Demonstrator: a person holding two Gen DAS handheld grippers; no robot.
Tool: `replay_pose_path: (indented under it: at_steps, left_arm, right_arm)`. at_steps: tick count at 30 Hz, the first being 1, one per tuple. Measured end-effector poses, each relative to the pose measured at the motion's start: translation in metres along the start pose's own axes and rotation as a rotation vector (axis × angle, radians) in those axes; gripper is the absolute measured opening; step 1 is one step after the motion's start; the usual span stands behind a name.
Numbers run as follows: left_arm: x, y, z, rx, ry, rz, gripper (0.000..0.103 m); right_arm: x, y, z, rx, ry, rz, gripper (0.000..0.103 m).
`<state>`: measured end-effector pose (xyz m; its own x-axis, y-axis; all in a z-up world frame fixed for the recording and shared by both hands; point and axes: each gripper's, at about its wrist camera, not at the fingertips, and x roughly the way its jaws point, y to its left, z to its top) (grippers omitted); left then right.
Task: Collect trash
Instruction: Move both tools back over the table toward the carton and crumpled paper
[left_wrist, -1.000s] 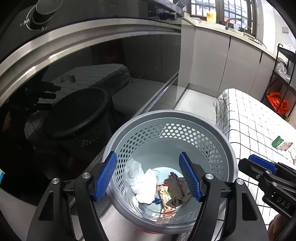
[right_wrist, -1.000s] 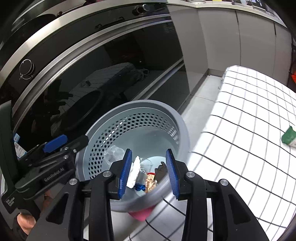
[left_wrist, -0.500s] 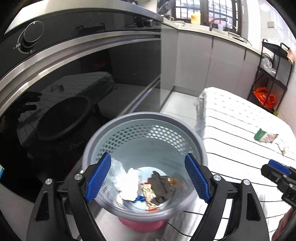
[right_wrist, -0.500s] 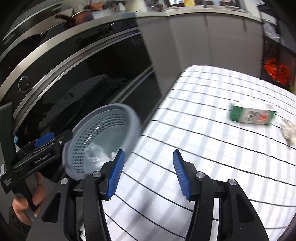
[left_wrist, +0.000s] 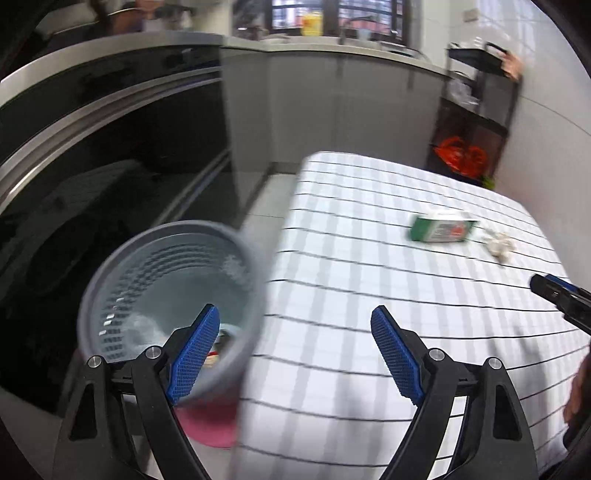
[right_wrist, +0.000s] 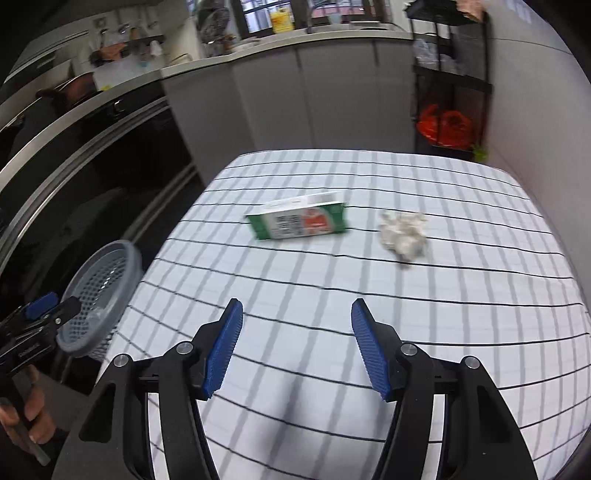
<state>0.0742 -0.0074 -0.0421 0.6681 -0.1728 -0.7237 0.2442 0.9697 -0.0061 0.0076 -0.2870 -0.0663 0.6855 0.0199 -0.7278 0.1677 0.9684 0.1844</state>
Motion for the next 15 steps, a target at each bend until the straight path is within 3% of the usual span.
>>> replay_pose_path:
  at_steps: [8,15]
  left_arm:
    - [0.014,-0.075,0.019,0.032,-0.028,-0.116,0.086]
    - [0.041,-0.104,0.018,0.069,0.023,-0.133,0.087]
  right_arm:
    - [0.007,-0.065,0.01,0.091,-0.027,-0.048,0.065]
    - [0.045,-0.087,0.02,0.098,0.017,-0.075,0.067]
